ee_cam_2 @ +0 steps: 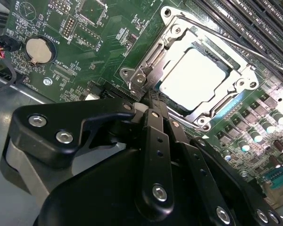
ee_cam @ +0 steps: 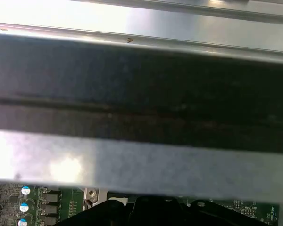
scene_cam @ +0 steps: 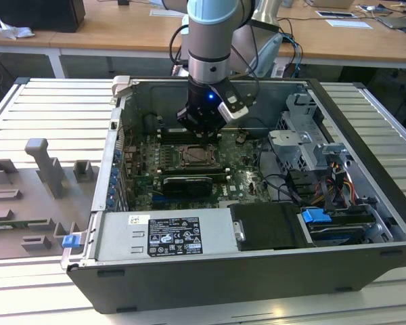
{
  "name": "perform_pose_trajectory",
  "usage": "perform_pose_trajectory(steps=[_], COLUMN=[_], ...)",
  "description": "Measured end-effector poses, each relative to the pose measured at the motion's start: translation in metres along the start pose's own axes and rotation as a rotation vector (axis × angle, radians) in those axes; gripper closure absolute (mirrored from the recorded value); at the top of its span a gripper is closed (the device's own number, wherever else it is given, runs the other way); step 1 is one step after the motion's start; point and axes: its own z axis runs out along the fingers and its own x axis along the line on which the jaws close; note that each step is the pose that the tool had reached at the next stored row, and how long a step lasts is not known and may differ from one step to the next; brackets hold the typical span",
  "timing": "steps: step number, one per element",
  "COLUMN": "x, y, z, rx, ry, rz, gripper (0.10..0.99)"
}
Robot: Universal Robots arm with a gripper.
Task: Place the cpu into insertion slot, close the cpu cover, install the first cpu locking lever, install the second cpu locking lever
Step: 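Install the second cpu locking lever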
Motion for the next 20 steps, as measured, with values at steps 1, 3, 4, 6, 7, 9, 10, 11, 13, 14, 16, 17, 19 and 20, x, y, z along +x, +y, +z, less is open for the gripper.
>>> perform_pose_trajectory(steps=[1,3,4,6,7,9,10,11,13,14,16,17,19,20], x=[0.0000,0.0001,0.0001,0.0002,0.0002,0.0003,0.0004,0.0004,0.0004,0.0003,0.0002,0.0001,-0.0001,-0.0002], y=[-0.0003,-0.0013,-0.0016,-0.0019,-0.0024,-0.0032,-0.0039,-0.0041,-0.0042,-0.0041,-0.0040,-0.0039,-0.0038,-0.0037], z=[0.0000,0.0000,0.0000,-0.0001,-0.0001,-0.0001,0.0000,-0.0001,-0.0005,-0.0028,-0.0068,-0.0094,-0.0153,-0.0182], rx=[0.000,0.000,0.000,0.000,0.000,0.000,0.000,0.000,0.000,0.000,0.000,0.000,0.000,0.000], ry=[0.0000,-0.0002,-0.0001,0.0000,0.0000,0.0000,-0.0001,0.0000,0.0002,0.0000,0.0000,-0.0001,-0.0001,0.0000], rz=[0.000,0.000,0.000,0.000,0.000,0.000,0.000,0.000,0.000,0.000,0.000,0.000,0.000,0.000], gripper=[0.980,0.980,0.980,0.980,0.980,0.980,0.980,0.980,0.980,0.980,0.980,0.980,0.980,0.980])
